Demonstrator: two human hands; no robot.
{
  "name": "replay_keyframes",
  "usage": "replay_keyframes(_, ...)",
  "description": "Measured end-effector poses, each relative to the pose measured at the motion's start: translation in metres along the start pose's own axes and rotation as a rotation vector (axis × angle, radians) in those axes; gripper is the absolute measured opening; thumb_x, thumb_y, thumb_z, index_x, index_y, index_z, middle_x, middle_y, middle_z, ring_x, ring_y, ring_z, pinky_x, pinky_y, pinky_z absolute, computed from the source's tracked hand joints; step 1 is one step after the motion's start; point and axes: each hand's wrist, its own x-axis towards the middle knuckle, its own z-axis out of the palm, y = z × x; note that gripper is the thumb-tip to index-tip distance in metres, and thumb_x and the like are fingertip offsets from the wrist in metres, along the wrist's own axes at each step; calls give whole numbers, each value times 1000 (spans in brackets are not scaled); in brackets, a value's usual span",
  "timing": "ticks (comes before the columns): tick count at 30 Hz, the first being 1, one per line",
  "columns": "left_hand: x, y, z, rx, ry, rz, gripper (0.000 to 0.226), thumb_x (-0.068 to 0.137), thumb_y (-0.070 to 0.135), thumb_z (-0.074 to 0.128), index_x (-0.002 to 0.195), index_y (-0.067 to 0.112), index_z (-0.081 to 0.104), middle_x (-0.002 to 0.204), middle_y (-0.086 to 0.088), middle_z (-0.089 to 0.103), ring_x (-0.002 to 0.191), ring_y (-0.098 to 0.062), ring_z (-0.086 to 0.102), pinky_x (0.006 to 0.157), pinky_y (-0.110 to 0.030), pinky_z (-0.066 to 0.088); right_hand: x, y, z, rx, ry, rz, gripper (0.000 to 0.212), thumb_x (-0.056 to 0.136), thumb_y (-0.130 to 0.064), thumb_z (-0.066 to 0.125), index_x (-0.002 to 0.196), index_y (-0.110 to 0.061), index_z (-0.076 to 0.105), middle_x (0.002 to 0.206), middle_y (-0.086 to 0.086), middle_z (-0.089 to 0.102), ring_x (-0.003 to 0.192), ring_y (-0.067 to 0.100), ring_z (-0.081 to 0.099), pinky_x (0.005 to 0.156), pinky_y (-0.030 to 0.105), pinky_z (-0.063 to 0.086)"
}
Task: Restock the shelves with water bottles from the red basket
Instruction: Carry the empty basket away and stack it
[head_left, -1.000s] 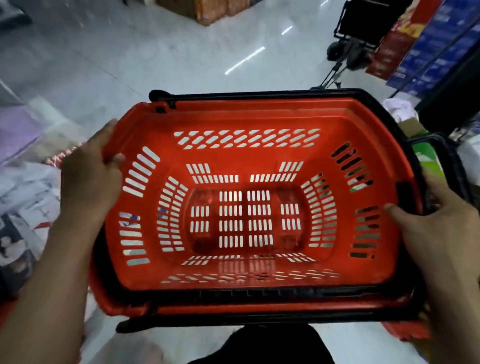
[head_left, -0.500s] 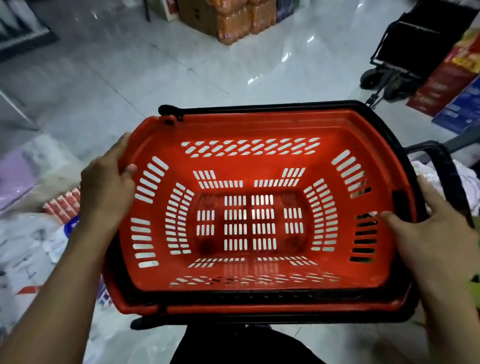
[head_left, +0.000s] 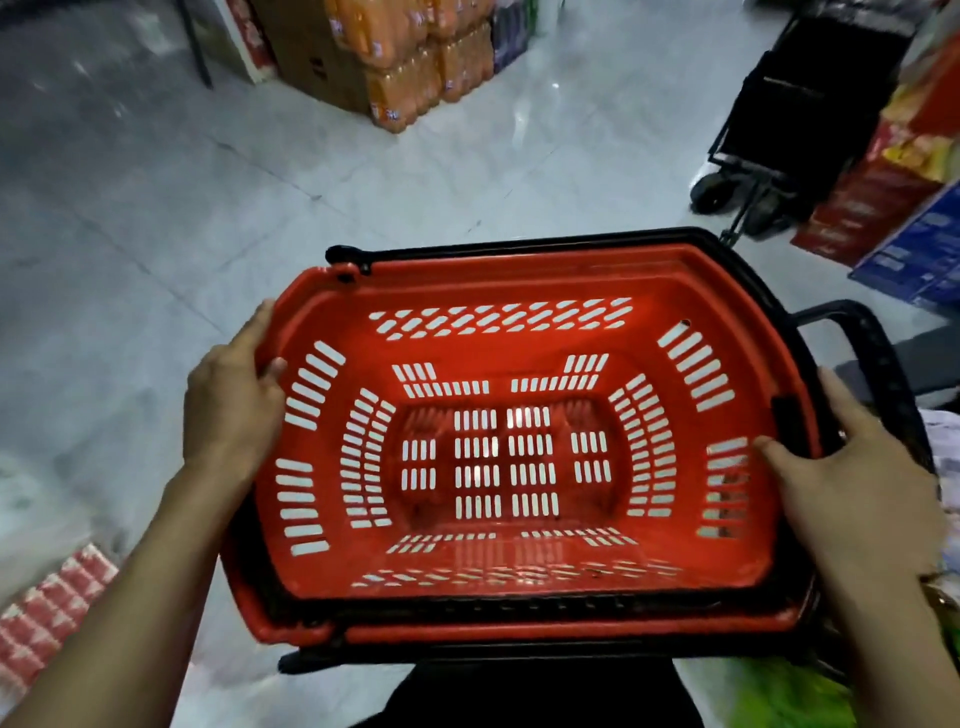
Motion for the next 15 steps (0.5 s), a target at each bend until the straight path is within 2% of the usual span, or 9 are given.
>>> replay_keyframes(10, 259, 111, 167, 56, -173, 159, 56, 102, 25, 48, 150, 42, 26, 130, -10, 62, 111, -32, 64, 93, -55, 53, 239, -49, 121, 56, 23, 185, 83, 76, -49, 70, 146, -51, 27, 122, 10, 68, 104, 42, 64, 86, 57, 52)
replay_keyframes(15, 370, 176, 270, 137, -304, 198, 55, 101, 17, 48, 151, 33, 32, 130, -16, 61, 114, -39, 61, 99, -54, 48, 356, -69, 180, -21, -37, 268, 77, 80, -48, 69, 145, -46, 28, 127, 8, 65, 100, 45, 63, 83, 55, 53)
